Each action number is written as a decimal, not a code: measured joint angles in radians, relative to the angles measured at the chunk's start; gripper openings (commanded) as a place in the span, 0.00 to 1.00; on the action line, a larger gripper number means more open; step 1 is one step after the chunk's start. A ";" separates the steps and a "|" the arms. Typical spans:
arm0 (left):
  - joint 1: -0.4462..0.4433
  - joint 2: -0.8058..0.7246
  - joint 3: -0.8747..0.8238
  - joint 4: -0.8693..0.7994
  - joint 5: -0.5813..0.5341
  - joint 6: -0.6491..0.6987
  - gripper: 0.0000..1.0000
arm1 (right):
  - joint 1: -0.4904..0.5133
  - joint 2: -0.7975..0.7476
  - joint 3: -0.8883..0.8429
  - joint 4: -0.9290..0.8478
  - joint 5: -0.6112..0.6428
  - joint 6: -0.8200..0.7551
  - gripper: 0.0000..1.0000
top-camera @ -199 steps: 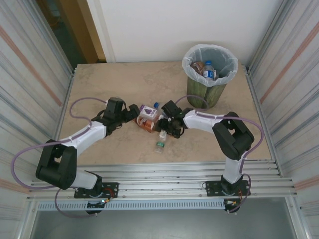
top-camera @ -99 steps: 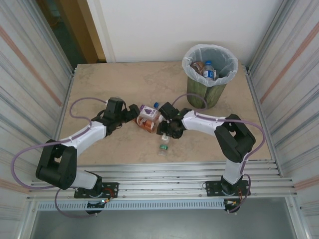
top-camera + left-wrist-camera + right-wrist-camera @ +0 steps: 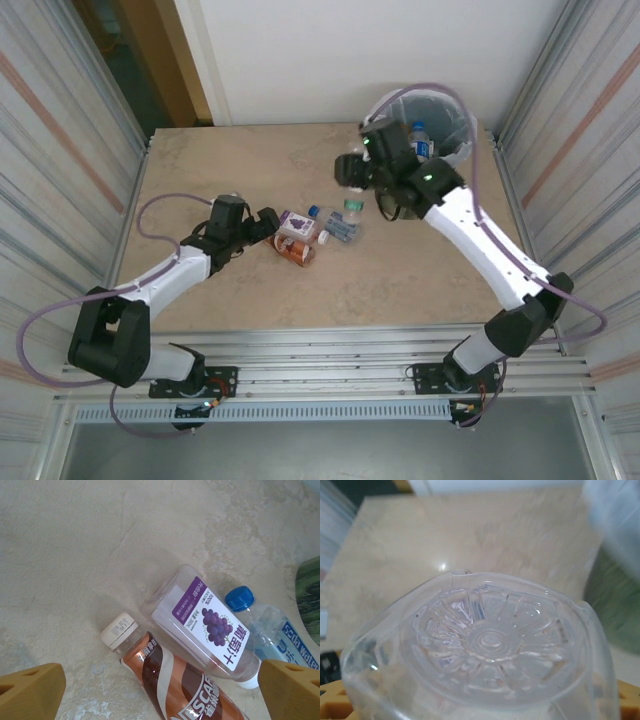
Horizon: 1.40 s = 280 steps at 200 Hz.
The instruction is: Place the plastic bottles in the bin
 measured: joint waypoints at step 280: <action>0.000 -0.010 -0.008 0.059 0.033 0.056 0.99 | -0.560 0.562 0.626 -0.224 -0.055 -0.383 0.82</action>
